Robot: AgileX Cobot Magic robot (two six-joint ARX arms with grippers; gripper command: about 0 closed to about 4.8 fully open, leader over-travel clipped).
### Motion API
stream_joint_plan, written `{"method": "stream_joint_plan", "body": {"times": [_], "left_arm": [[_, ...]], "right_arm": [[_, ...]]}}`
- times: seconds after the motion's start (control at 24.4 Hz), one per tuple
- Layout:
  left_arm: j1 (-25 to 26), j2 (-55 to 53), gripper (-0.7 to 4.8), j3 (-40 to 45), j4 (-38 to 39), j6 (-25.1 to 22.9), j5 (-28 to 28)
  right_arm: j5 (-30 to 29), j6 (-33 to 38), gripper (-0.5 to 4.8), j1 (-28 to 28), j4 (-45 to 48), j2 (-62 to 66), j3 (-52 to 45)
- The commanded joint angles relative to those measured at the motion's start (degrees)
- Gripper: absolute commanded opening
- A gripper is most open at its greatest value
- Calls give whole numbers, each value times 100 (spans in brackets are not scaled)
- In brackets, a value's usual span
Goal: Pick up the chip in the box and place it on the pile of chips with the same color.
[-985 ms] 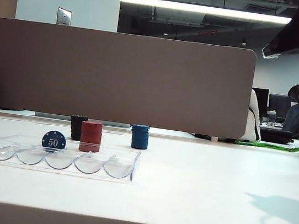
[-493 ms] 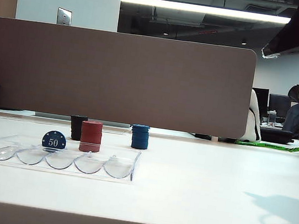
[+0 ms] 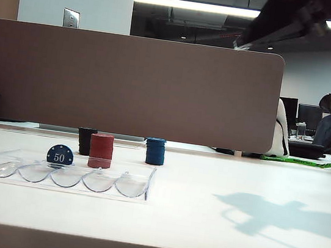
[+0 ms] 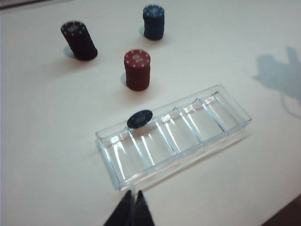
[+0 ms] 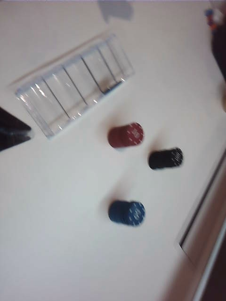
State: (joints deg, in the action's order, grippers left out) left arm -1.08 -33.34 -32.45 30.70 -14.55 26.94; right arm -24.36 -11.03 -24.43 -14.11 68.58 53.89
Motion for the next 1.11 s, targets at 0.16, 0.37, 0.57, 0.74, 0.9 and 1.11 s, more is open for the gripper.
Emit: {"method": "stream_joint_plan", "body": {"times": [0.16,0.37,0.57,0.74,0.9,1.11], "left_arm": [[-4,-131,-6,-31,-116,-2,28],[2,-131,-5,-31,-125,-4,20],[2,-131,-5,-31,-120,-7,28],[9,-131,-6,-31,-122,-7,13],[13,-131,-6,-31,-120,-4,9],[13,-131,-5,-31,-120,-4,7]], "right_arm": [[-442,-1069,-5,-463,-721,1707,1705],[-457,-1512,-5,-935,-719,2802,2433],[-448,-1519,-5,-1320,-737,3805,3145],[-431,-1641,-5,-1445,-1307,4625,4170],[-474,-1921,-5,-1475,-2389,5316,5254],[-376,-2406,24,-1672,-2796,5394,5412]]}}
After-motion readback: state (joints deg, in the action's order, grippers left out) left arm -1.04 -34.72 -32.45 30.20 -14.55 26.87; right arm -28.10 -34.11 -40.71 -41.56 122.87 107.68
